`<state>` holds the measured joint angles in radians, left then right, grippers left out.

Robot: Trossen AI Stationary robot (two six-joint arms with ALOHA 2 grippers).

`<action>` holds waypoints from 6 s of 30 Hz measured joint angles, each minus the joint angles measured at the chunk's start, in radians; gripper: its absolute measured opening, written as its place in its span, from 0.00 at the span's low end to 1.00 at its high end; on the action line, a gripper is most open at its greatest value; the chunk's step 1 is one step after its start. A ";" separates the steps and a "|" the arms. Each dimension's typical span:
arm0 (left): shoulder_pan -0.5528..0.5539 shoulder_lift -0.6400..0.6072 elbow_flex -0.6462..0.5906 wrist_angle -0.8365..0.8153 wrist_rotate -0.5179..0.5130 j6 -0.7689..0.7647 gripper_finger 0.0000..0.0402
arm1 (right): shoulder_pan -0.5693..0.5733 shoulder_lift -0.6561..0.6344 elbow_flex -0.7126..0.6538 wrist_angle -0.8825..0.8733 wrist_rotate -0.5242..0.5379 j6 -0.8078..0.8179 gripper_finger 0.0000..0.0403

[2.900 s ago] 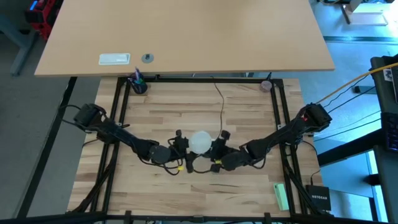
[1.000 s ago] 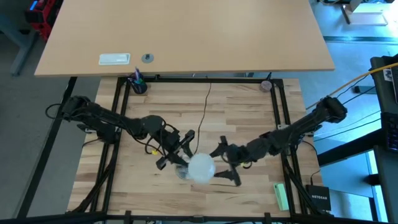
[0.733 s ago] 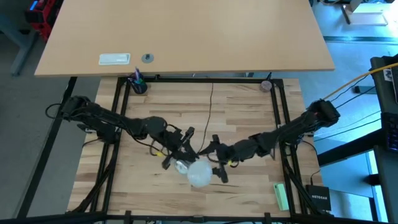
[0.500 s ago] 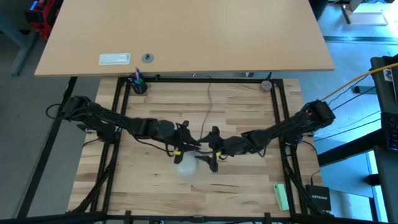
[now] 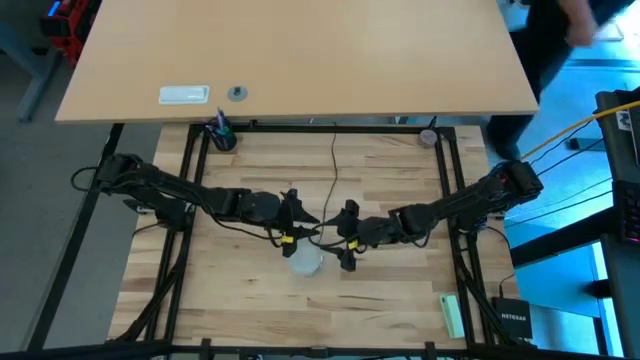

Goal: Screw lightbulb
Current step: Remove the lightbulb from the lamp

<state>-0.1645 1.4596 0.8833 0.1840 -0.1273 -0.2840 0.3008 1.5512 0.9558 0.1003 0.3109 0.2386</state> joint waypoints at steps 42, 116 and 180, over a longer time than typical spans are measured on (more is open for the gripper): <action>-0.351 0.192 -0.376 0.573 -0.395 -0.176 0.63 | 0.183 -0.306 -0.277 -0.066 0.109 0.096 0.81; -0.156 0.015 -0.101 0.675 0.044 0.227 0.36 | 0.098 -0.276 -0.274 0.374 -0.116 -0.077 0.81; -0.155 0.035 0.011 0.441 -0.425 0.265 0.34 | 0.010 -0.026 -0.034 0.274 0.219 -0.211 0.43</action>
<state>-0.3196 1.4949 0.8940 0.6251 -0.5518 -0.0192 0.3111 1.5253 0.9215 0.3742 0.5302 0.0276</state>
